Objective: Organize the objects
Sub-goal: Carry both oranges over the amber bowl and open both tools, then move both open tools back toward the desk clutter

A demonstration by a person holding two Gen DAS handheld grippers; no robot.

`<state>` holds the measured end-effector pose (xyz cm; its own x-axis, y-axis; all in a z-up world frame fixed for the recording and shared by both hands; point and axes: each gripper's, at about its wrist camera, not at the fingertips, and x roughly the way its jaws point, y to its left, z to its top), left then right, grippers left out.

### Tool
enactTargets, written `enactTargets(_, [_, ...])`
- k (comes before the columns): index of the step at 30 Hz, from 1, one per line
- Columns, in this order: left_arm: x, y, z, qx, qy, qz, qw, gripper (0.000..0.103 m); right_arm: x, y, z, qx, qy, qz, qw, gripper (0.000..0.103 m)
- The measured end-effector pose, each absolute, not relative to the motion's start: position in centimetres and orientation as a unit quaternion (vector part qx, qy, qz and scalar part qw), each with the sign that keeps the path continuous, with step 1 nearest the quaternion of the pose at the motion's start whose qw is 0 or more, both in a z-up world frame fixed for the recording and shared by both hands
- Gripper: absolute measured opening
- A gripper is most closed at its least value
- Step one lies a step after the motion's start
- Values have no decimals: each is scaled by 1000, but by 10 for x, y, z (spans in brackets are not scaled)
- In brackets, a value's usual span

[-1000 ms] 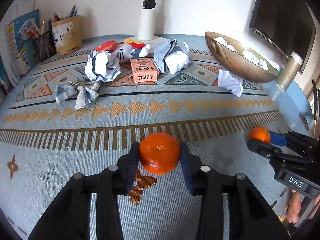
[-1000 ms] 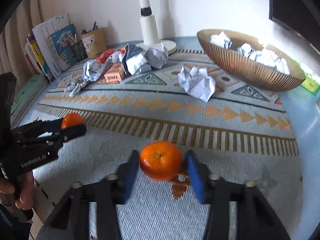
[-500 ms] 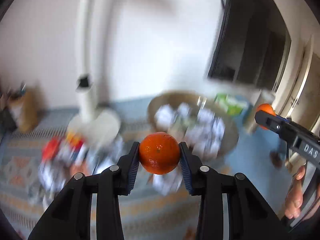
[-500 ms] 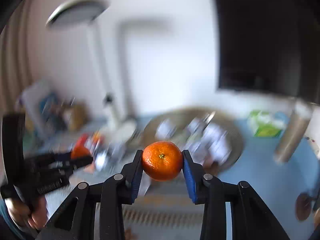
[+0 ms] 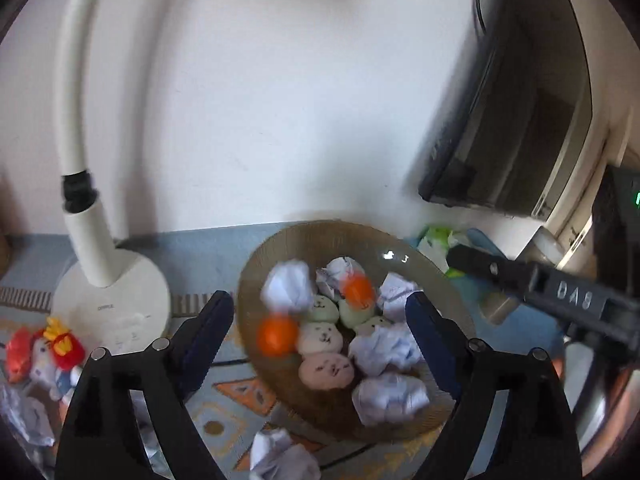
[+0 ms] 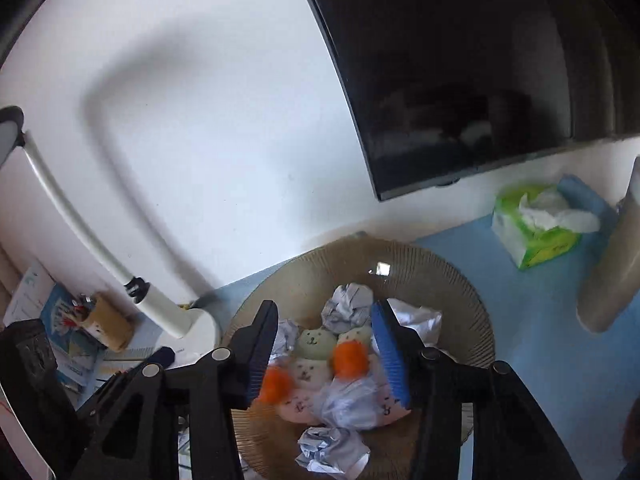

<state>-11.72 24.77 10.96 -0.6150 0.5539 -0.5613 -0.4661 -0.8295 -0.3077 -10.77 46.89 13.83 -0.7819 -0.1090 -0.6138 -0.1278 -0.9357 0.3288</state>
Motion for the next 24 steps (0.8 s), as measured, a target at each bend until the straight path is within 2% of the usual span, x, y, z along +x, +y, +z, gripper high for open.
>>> enactTargets(2, [-108, 234, 114, -336, -67, 896, 282, 87, -96, 469, 135, -331, 180, 926, -4, 58])
enactTargets(3, [-101, 224, 116, -335, -69, 898, 278, 87, -88, 468, 134, -331, 179, 927, -2, 59])
enactTargets(11, [-11, 119, 167, -269, -96, 932, 223, 88, -17, 411, 148, -317, 141, 936, -56, 61])
enactTargets(13, [12, 91, 181, -252, -92, 942, 199, 91, 1, 392, 153, -313, 131, 938, -71, 65])
enactTargets(14, [26, 74, 186, -241, -90, 948, 187, 103, 9, 382, 154, -310, 127, 939, -78, 65])
enactTargets(15, [40, 58, 187, -233, -89, 954, 167, 102, 18, 371, 153, -307, 122, 940, -86, 65])
enactTargets(18, [54, 18, 168, -239, -86, 961, 104, 102, 38, 341, 137, -309, 106, 939, -108, 66])
enactTargets(24, [51, -30, 76, -290, -76, 953, 32, 102, 44, 308, 70, -350, 99, 921, -144, 66])
